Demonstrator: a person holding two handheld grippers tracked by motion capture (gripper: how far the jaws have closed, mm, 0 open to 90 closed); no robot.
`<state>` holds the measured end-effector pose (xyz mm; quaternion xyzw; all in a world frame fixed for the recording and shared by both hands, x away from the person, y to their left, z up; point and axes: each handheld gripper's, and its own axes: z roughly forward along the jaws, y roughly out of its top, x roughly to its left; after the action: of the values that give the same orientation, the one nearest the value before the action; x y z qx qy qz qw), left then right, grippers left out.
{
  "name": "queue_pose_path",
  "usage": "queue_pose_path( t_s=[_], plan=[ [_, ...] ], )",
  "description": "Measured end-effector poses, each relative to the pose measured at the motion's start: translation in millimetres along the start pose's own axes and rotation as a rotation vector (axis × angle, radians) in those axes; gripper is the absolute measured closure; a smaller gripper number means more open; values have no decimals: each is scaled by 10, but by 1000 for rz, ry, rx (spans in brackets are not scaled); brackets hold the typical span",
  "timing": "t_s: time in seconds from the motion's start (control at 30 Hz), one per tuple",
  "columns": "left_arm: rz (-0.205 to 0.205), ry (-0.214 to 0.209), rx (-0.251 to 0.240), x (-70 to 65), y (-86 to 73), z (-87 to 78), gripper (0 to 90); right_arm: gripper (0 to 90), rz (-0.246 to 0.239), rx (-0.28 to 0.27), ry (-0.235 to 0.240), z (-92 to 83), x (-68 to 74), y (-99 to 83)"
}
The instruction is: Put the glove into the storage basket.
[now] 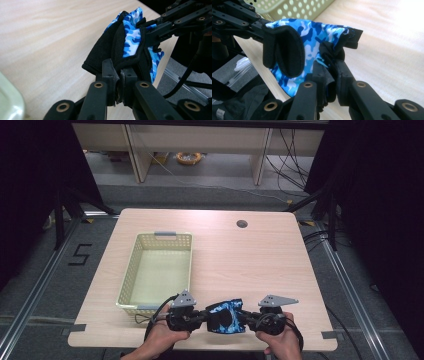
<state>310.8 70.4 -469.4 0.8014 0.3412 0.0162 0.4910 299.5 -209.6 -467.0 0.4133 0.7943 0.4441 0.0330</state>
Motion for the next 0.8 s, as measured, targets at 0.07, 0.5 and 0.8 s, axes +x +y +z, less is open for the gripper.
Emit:
queue_pose_path(
  t_s=[0.07, 0.5, 0.8],
  plan=[
    [1, 8, -5, -8, 38, -34, 843, 809, 17, -5, -3, -30, 50, 33],
    [34, 45, -32, 98, 309, -365, 839, 808, -51, -41, 11, -60, 239, 448],
    [42, 90, -38, 237, 418, -622, 838, 808, -125, -49, 21, 83, 324, 773]
  ],
)
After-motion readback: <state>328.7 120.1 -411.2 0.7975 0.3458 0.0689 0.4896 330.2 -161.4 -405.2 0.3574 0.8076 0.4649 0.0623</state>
